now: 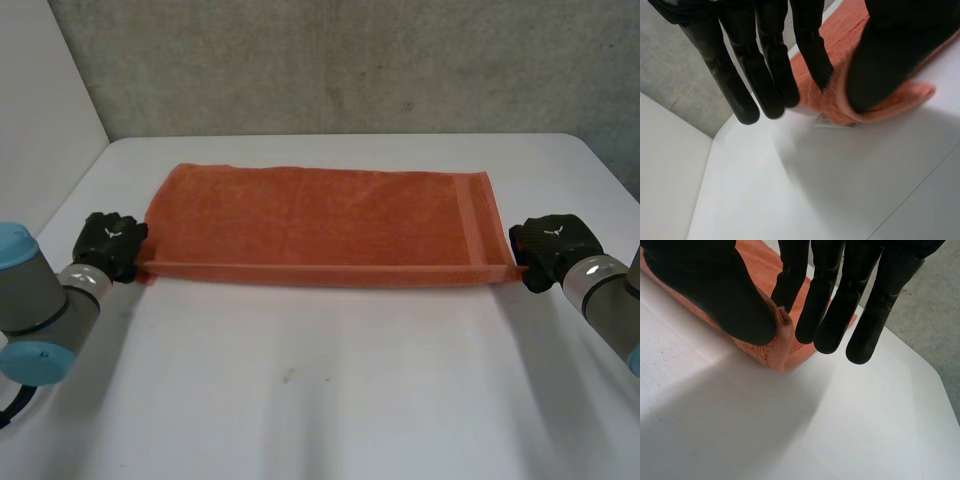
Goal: Fold the laundry
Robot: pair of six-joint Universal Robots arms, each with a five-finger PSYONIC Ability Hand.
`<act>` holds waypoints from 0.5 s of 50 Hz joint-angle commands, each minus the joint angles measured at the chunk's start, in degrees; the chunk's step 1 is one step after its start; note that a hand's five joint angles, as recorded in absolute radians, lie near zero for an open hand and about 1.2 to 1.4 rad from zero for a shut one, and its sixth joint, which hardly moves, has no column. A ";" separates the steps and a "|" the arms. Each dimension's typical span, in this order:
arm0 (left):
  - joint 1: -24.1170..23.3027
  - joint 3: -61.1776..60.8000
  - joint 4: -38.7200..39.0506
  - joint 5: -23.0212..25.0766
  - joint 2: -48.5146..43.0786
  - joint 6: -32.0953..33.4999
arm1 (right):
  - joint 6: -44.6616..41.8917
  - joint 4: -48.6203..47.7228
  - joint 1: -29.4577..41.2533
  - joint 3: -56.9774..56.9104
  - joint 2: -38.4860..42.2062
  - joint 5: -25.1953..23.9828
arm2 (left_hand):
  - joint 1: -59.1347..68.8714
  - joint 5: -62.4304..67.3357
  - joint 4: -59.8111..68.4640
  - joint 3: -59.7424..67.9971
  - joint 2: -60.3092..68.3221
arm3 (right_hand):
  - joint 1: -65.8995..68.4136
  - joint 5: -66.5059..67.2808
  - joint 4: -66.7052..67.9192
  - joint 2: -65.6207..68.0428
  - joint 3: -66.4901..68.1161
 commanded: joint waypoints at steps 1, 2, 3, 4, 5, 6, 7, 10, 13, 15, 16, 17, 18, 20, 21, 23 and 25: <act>1.03 -1.96 -0.61 -0.13 4.71 -0.81 | -0.09 0.41 0.11 -0.12 -0.14 -0.08 | 20.37 23.46 22.57 22.13 21.97 | 24.00 12.97 11.70 12.53 11.96; 1.03 -2.49 -0.70 -0.13 5.77 -0.72 | -0.18 0.76 0.11 -0.38 -0.22 -0.08 | 20.37 23.46 22.57 22.13 21.97 | 24.00 12.97 11.70 12.53 11.96; 1.03 -3.27 -0.70 -0.04 7.00 -0.72 | -0.26 0.94 0.11 -0.56 -0.31 0.01 | 20.37 23.46 22.57 22.13 21.97 | 24.00 12.97 11.70 12.53 11.96; 1.03 -4.07 -0.70 -0.04 8.23 -0.72 | -0.87 1.55 0.11 -0.73 -0.49 0.01 | 20.37 23.46 22.57 22.13 21.97 | 24.00 12.97 11.70 12.53 11.96; 1.03 -5.47 -0.70 -0.04 10.77 -0.55 | -1.32 2.17 0.11 -0.91 -0.66 0.01 | 20.37 23.46 22.57 22.13 21.97 | 24.00 12.97 11.70 12.53 11.96; 1.03 -6.18 -0.70 0.05 12.10 -0.46 | -2.02 2.87 0.11 -1.00 -0.93 0.01 | 20.37 23.46 22.57 22.13 21.97 | 24.00 12.97 11.70 12.53 11.96; 1.03 -6.79 -0.70 0.14 13.42 -0.46 | -2.89 3.83 0.11 -1.09 -1.36 0.09 | 20.37 23.46 22.57 22.13 21.97 | 24.00 12.97 11.70 12.53 11.96; 0.85 -9.43 -1.84 0.22 17.99 -0.02 | -7.29 9.10 -0.07 -1.70 -3.30 0.18 | 20.37 23.46 22.57 22.13 21.97 | 24.00 12.97 11.70 12.53 11.96; 0.76 -12.32 -5.34 0.22 22.72 1.46 | -11.94 16.13 -0.24 -2.93 -4.79 0.53 | 20.37 23.46 22.57 22.13 21.97 | 24.00 12.97 11.70 12.53 11.96; 0.76 -12.94 -6.75 0.22 23.88 2.26 | -15.09 21.72 -0.50 -3.72 -5.58 0.88 | 20.37 23.46 22.57 22.13 21.97 | 24.00 12.97 11.70 12.53 11.96; 0.94 -14.26 -11.72 0.31 26.94 6.09 | -16.25 23.86 -0.85 -3.90 -5.85 0.97 | 20.37 23.46 22.57 22.13 21.97 | 24.00 12.97 11.70 12.53 11.96; 0.94 -14.70 -13.78 0.23 27.75 7.61 | -17.31 25.97 -1.29 -3.81 -6.29 1.06 | 20.37 23.46 22.57 22.13 21.97 | 24.00 12.97 11.70 12.53 11.96; 1.03 -15.06 -15.97 0.22 28.37 9.19 | -18.45 28.08 -1.82 -3.73 -6.72 1.15 | 20.37 23.46 22.57 22.13 21.97 | 24.00 12.97 11.70 12.53 11.96; 1.12 -16.28 -22.63 0.22 30.12 14.01 | -21.44 33.45 -3.57 -2.94 -8.22 1.41 | 20.37 23.46 22.57 22.13 21.97 | 24.00 12.97 11.70 12.53 11.96; 1.20 -16.73 -24.93 0.22 30.65 15.70 | -22.40 34.85 -4.10 -2.67 -8.66 1.50 | 20.37 23.46 22.57 22.13 21.97 | 24.00 12.97 11.70 12.53 11.96; 1.29 -17.52 -29.33 0.22 31.71 18.34 | -24.77 37.67 -5.59 -1.62 -9.80 1.15 | 20.37 23.46 22.57 22.13 21.97 | 24.00 12.97 11.70 12.53 11.96; 0.94 -18.22 -34.61 0.75 32.94 20.80 | -25.75 37.94 -6.22 -1.26 -10.24 1.06 | 20.37 23.46 22.57 22.13 21.97 | 24.00 12.97 11.70 12.53 11.96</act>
